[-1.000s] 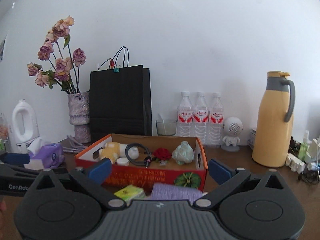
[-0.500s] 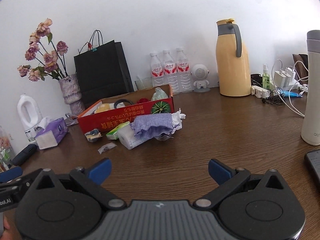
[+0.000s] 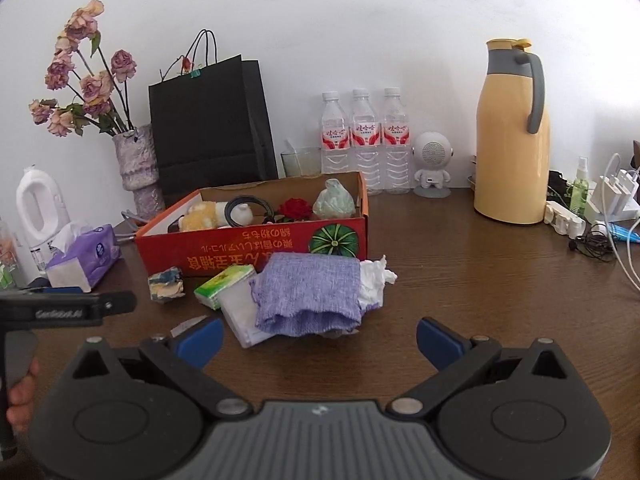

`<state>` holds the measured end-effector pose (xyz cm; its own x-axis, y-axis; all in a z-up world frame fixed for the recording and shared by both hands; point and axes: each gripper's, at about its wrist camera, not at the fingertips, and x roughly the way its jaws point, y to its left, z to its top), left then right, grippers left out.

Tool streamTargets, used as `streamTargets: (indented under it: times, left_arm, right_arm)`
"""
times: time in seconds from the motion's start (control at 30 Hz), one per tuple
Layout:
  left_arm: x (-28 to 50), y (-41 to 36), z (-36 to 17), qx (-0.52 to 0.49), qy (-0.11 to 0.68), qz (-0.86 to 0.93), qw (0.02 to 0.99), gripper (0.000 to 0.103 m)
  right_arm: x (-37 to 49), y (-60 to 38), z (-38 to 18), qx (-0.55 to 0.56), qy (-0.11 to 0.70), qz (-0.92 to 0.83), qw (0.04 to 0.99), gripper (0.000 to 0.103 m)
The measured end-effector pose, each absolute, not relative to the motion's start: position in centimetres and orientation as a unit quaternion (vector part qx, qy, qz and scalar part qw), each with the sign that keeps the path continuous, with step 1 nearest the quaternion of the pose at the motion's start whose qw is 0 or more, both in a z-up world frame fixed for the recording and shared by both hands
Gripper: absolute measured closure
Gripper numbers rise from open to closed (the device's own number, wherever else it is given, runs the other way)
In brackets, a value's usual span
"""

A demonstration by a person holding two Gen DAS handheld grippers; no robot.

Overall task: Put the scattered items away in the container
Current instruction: 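Grasp the blue-and-white wrapper with the left gripper while the right gripper grasps the purple cloth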

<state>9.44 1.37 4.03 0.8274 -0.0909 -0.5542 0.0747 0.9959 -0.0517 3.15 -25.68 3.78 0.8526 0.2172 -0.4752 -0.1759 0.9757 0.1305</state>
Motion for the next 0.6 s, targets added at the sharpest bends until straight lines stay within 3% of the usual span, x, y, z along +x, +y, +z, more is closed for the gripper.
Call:
streamTargets:
  times: [0.2, 0.3, 0.37, 0.43, 0.47, 0.53, 0.6]
  left_arm:
    - [16.4, 1.7, 2.1, 0.030, 0.313, -0.015, 0.949, 0.004]
    - [17.6, 2.3, 1.4, -0.005, 0.329, -0.029, 0.944, 0.031]
    - [18.0, 2.6, 0.8, -0.018, 0.344, -0.029, 0.938, 0.059]
    - [17.9, 2.7, 0.5, -0.022, 0.342, -0.036, 0.939, 0.068]
    - [17.7, 2.6, 0.5, -0.019, 0.337, -0.041, 0.940, 0.078]
    - [17.3, 2.3, 0.8, -0.011, 0.330, -0.045, 0.943, 0.088]
    - [16.7, 2.0, 1.5, -0.005, 0.319, -0.047, 0.947, 0.092]
  right_arm:
    - [8.3, -24.8, 2.6, 0.037, 0.278, 0.120, 0.952, 0.002]
    - [10.6, -23.6, 2.8, 0.030, 0.282, 0.139, 0.949, 0.005]
    - [12.0, -22.5, 2.4, 0.012, 0.291, 0.141, 0.946, 0.012]
    - [13.1, -21.7, 1.8, -0.001, 0.308, 0.136, 0.942, 0.028]
    - [13.4, -21.8, 1.5, 0.008, 0.308, 0.141, 0.941, 0.032]
    - [13.5, -22.2, 1.5, 0.033, 0.310, 0.155, 0.937, 0.053]
    - [13.2, -22.4, 2.0, 0.033, 0.307, 0.151, 0.939, 0.097]
